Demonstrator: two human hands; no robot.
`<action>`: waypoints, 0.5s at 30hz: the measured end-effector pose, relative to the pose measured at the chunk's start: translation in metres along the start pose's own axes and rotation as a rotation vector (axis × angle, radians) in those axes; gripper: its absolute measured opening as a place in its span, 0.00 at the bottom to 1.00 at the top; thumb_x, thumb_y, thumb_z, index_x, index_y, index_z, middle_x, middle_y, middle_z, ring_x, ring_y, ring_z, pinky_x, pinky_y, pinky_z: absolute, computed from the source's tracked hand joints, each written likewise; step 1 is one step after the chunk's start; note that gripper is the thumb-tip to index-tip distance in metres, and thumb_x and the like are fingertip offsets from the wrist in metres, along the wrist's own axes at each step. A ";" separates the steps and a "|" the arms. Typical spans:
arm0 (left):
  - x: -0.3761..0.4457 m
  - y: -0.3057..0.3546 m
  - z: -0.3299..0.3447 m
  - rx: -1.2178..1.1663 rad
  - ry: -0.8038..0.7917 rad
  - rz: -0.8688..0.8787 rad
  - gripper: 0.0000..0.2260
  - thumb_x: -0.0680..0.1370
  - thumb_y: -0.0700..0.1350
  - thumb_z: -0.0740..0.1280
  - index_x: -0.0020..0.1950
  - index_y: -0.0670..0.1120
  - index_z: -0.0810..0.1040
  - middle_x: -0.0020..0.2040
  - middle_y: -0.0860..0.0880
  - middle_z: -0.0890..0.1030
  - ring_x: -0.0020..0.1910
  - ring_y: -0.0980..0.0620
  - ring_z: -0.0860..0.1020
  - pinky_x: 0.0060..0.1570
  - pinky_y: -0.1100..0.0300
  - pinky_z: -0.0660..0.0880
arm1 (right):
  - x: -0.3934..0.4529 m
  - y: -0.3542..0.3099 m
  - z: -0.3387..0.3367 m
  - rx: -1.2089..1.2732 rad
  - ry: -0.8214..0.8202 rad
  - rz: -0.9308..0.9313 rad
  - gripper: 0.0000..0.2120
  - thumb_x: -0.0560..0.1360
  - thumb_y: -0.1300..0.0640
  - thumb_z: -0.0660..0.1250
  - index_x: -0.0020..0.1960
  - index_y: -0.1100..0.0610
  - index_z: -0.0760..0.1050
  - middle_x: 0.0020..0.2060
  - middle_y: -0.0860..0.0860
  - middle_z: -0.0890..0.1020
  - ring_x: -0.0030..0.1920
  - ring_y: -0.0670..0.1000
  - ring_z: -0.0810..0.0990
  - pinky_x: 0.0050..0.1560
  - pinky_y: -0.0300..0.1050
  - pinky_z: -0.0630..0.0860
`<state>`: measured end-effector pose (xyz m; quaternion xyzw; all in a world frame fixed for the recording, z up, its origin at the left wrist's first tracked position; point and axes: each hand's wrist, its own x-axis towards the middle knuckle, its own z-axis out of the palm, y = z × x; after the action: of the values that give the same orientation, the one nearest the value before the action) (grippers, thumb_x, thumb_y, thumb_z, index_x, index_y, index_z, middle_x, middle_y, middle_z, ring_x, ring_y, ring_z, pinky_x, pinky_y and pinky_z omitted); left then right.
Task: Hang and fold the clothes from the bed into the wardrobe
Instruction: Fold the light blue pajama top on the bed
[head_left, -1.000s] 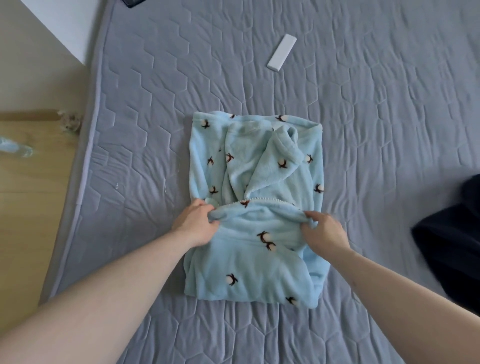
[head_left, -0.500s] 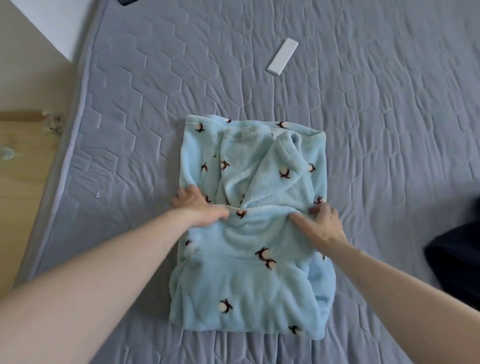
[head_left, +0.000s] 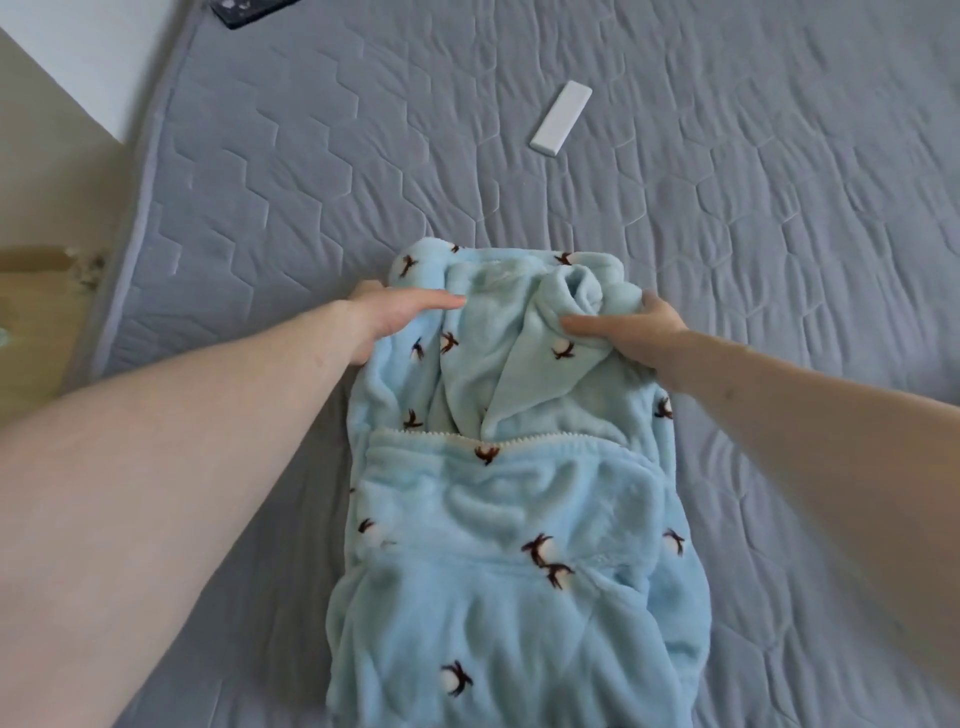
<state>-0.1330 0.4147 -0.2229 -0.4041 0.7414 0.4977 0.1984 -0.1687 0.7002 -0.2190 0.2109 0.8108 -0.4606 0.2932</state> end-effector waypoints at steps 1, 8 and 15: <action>-0.001 0.001 0.000 -0.024 -0.017 0.033 0.48 0.53 0.57 0.85 0.68 0.42 0.72 0.56 0.49 0.84 0.51 0.49 0.84 0.48 0.53 0.80 | 0.000 -0.002 -0.003 0.004 -0.034 0.003 0.50 0.51 0.40 0.87 0.67 0.50 0.72 0.56 0.47 0.82 0.52 0.51 0.83 0.52 0.50 0.82; -0.043 0.011 -0.029 -0.057 -0.082 0.332 0.19 0.69 0.35 0.79 0.58 0.46 0.82 0.53 0.47 0.86 0.54 0.50 0.84 0.56 0.55 0.80 | -0.043 -0.005 -0.033 0.050 0.031 -0.277 0.29 0.62 0.58 0.84 0.60 0.47 0.78 0.51 0.47 0.84 0.50 0.49 0.84 0.44 0.43 0.83; -0.158 -0.021 -0.075 0.291 -0.002 0.795 0.18 0.70 0.38 0.79 0.48 0.50 0.71 0.37 0.55 0.78 0.33 0.61 0.72 0.35 0.64 0.70 | -0.135 0.022 -0.064 -0.273 0.027 -0.688 0.48 0.65 0.57 0.82 0.72 0.30 0.60 0.48 0.39 0.81 0.45 0.45 0.82 0.42 0.44 0.81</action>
<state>-0.0144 0.4070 -0.0933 -0.0539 0.9018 0.4262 0.0467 -0.0738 0.7571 -0.1161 -0.1090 0.8921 -0.4169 0.1359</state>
